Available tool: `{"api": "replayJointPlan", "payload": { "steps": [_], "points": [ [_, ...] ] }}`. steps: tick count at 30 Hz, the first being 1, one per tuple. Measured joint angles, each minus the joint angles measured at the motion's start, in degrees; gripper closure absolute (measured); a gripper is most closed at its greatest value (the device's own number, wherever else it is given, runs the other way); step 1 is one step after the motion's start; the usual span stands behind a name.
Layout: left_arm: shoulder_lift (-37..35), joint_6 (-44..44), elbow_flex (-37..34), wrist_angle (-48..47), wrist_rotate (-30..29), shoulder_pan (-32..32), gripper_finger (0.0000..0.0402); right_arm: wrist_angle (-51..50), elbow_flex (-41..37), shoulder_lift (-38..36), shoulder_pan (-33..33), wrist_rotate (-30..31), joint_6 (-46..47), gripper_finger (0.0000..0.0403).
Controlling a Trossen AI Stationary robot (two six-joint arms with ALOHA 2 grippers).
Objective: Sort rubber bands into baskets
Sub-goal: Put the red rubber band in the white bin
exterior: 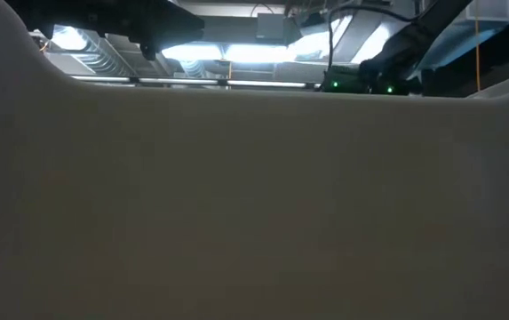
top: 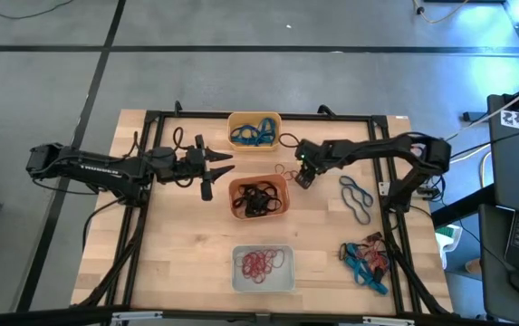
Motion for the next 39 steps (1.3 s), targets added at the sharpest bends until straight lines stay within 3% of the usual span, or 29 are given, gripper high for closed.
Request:
{"api": "replayJointPlan", "payload": {
  "steps": [11,24,39],
  "points": [
    [0.0,-0.05,0.0,-0.01,-0.01,0.0,0.026,1.17,0.26,3.49,0.1,-0.09,2.4,0.0205],
    [0.0,-0.03,0.0,-0.04,0.01,0.0,0.026,1.16,0.17,3.77,0.14,-2.45,0.05,0.0395],
    [0.0,-0.01,0.0,-0.08,0.01,0.0,0.026,-2.83,-0.13,-4.9,5.17,2.88,-0.56,0.0401]
  ]
}}
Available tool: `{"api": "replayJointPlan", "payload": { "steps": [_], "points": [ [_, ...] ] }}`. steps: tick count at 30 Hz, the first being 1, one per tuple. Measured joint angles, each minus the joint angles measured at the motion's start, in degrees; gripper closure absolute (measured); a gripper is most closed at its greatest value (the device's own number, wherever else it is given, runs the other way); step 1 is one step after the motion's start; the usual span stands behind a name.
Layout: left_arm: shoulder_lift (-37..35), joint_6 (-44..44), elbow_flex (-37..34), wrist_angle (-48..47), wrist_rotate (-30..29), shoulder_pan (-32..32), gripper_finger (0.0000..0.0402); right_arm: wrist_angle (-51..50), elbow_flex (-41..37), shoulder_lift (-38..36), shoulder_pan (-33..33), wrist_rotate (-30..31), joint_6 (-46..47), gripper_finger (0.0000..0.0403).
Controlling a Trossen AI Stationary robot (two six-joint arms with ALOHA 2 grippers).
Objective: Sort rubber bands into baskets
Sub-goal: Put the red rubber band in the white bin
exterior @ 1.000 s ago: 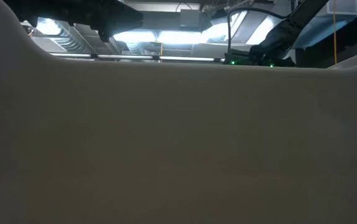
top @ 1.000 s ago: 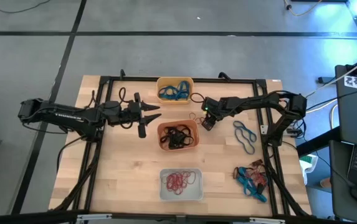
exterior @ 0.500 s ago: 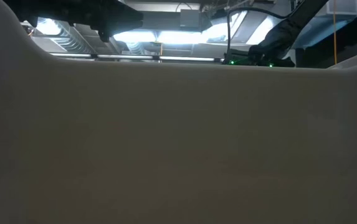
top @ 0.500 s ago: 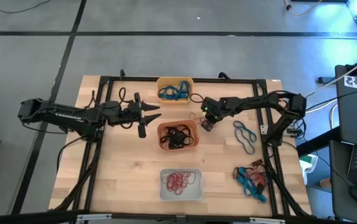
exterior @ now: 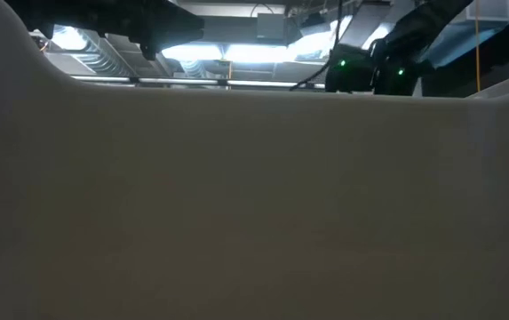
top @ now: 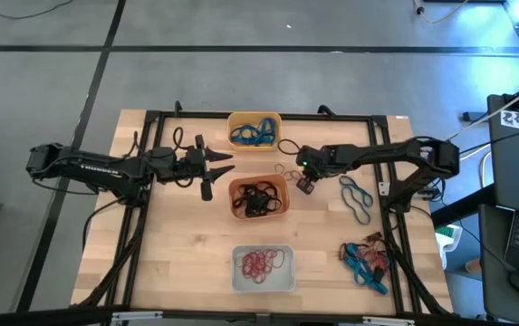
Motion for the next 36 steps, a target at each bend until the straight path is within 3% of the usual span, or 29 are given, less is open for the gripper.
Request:
{"api": "replayJointPlan", "payload": {
  "steps": [9,24,36],
  "points": [
    [0.0,-0.04,0.0,0.02,-0.02,0.0,0.026,-1.46,0.06,-7.35,5.96,5.27,0.47,0.0401],
    [0.0,-0.07,0.0,0.09,0.0,0.0,0.026,-1.52,0.25,-16.66,14.67,6.17,4.6,0.0401],
    [0.0,-0.11,0.0,0.09,-0.01,0.0,0.026,-2.81,10.77,-17.36,22.95,6.19,2.02,0.0401]
  ]
}}
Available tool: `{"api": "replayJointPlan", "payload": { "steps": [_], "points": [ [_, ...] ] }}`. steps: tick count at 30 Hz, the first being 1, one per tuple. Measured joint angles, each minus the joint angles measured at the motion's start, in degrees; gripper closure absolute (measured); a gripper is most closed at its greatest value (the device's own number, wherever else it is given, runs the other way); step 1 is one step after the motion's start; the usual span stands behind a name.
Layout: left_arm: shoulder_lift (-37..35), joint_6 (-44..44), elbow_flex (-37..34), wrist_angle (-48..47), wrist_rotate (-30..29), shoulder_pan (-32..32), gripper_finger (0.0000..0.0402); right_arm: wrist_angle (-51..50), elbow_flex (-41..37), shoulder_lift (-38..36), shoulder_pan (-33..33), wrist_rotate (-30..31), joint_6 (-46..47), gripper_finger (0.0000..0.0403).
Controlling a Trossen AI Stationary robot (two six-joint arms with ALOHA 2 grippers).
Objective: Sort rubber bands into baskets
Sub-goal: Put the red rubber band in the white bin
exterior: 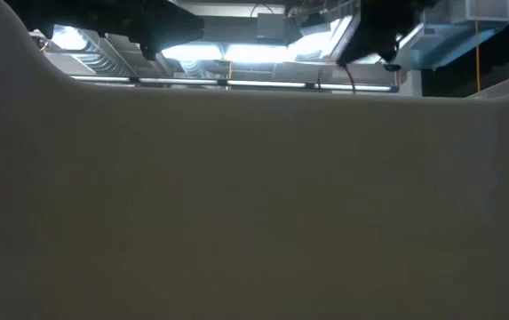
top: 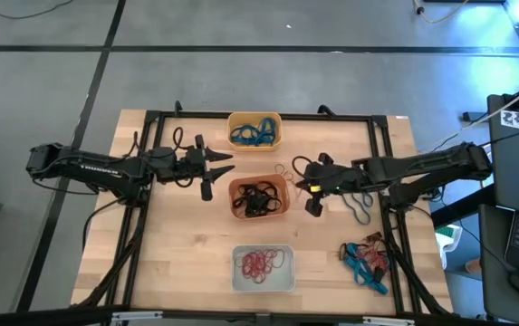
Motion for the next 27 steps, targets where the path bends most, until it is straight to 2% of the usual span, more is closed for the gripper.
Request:
{"api": "replayJointPlan", "payload": {
  "steps": [8,13,19,27],
  "points": [
    [0.0,-0.04,0.0,0.0,-0.01,0.0,0.026,3.06,4.27,0.0,6.29,-0.02,-0.6,0.0401],
    [0.0,-0.04,0.0,0.02,0.01,0.0,0.026,9.0,4.34,0.0,9.8,-2.22,-3.26,0.0401],
    [0.0,-0.04,0.0,0.01,-0.01,0.0,0.026,17.12,4.35,1.21,13.36,-7.09,-7.48,0.0401],
    [0.0,-0.02,0.0,0.02,0.01,0.01,0.026,26.53,4.35,7.16,15.67,-15.91,-9.64,0.0401]
  ]
}}
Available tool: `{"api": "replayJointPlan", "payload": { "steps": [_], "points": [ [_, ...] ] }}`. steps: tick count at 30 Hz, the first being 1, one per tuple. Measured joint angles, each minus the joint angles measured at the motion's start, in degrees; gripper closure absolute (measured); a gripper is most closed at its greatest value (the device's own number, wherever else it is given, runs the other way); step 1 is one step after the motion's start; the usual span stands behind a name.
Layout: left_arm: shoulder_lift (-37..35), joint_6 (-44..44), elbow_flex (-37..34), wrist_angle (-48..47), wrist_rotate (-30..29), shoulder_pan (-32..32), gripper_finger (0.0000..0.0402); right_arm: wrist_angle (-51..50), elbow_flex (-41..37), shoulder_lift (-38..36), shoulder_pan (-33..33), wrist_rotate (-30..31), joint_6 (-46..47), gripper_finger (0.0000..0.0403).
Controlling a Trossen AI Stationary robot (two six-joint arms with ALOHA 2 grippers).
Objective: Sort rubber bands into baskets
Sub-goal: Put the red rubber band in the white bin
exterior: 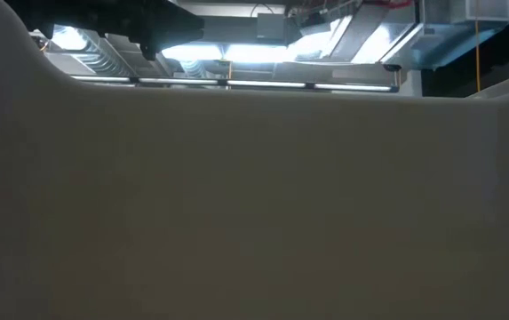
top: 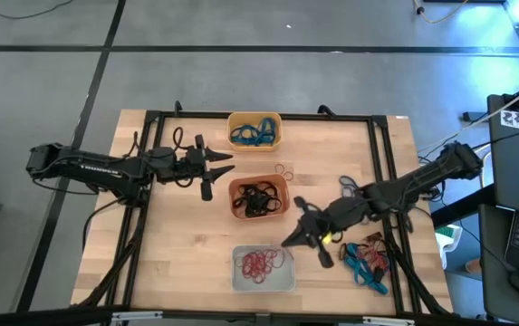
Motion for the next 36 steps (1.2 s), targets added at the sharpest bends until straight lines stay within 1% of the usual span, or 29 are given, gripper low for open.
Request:
{"api": "replayJointPlan", "payload": {
  "steps": [5,12,14,17,21,24,26,28,31,36],
  "points": [
    [0.0,-0.01,0.0,-0.02,-0.02,-0.02,0.026,1.18,0.0,4.76,-0.15,-5.55,0.0,0.04],
    [0.0,0.0,0.0,-0.01,-0.01,-0.01,0.026,2.84,0.0,11.18,-0.2,-6.21,3.32,0.0399],
    [0.0,0.0,0.0,0.0,0.0,-0.02,0.026,2.75,0.0,12.47,-0.2,-6.21,3.53,0.0392],
    [0.0,0.0,0.0,0.0,0.0,-0.01,0.026,2.45,0.0,14.13,-0.2,-7.0,5.41,0.036],
    [0.0,0.0,0.0,0.0,0.0,0.0,0.026,1.74,0.0,15.52,-0.2,-8.22,7.6,0.029],
    [0.0,0.0,0.0,-0.01,-0.02,0.0,0.026,-1.4,0.12,15.37,-1.35,-8.46,6.55,0.0241],
    [0.0,-0.06,0.0,-0.01,0.0,0.0,0.026,-7.69,1.24,14.59,-2.79,-8.01,6.39,0.0219],
    [0.0,-0.37,0.0,-0.02,0.0,-0.02,0.026,-12.96,3.14,13.78,-4.4,-6.29,6.59,0.0206],
    [0.0,-0.44,-0.01,0.0,0.0,-0.02,0.026,-19.84,4.76,12.51,-6.46,-2.27,7.6,0.0199],
    [0.0,-0.44,0.0,-0.04,-0.01,0.0,0.026,-26.83,6.23,10.65,-9.85,3.32,7.74,0.0199]
  ]
}}
